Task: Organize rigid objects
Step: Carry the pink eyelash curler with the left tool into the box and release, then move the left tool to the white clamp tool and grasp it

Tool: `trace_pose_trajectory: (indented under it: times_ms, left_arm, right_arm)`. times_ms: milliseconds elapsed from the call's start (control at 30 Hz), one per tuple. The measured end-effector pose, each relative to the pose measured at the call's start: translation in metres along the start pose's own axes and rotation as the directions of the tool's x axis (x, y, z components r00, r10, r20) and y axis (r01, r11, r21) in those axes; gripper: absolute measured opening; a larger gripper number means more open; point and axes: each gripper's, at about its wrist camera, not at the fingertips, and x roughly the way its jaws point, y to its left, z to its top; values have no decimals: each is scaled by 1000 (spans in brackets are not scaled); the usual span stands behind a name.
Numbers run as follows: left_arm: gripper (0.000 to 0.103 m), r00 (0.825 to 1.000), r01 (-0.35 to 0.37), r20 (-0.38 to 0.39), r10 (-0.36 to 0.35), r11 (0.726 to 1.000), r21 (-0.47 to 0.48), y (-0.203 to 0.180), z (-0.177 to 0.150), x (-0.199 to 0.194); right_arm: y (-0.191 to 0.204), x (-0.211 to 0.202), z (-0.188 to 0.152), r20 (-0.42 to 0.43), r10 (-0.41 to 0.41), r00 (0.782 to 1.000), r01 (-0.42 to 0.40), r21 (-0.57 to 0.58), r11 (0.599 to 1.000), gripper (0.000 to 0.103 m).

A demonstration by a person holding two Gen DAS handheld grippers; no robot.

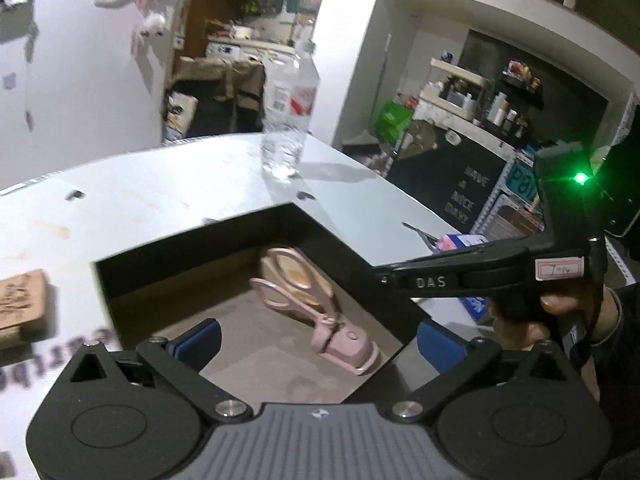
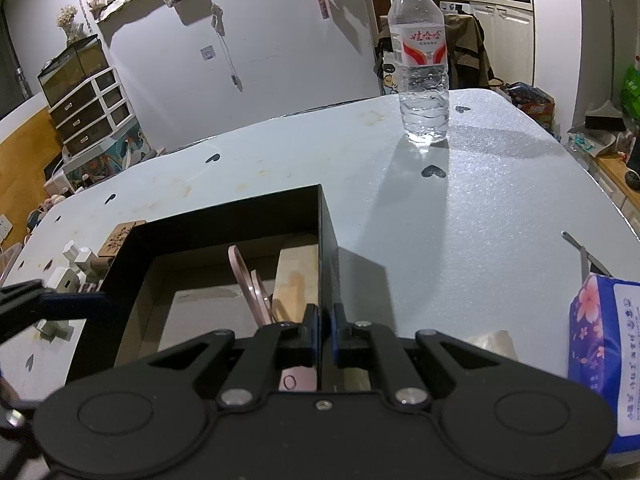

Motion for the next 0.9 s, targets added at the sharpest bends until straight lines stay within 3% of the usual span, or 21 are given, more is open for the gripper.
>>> trace_pose_trajectory:
  times_ms: [233,533,733,900]
  left_arm:
    - [103,992,-109,57,112,993,-46,25,-12,-38]
    - [103,955,-258,112,275,955,-148,63,-33,-76]
    - [103,920,-337,133,368,919,-206,80,-49,-89]
    - [103,879,-414,127,459,869,-271,92,-67,-97]
  right_arm:
    - [4,-2,-2,2,-13,1000,13,-6,1000,6]
    - [7,-6,-9,-2,-33,999,33,-11,999,6]
    - [10,-11,-18,-4,-52,999,52,-9,999,6]
    - [12,-12,-23,7,-72,997,72,3,997,6]
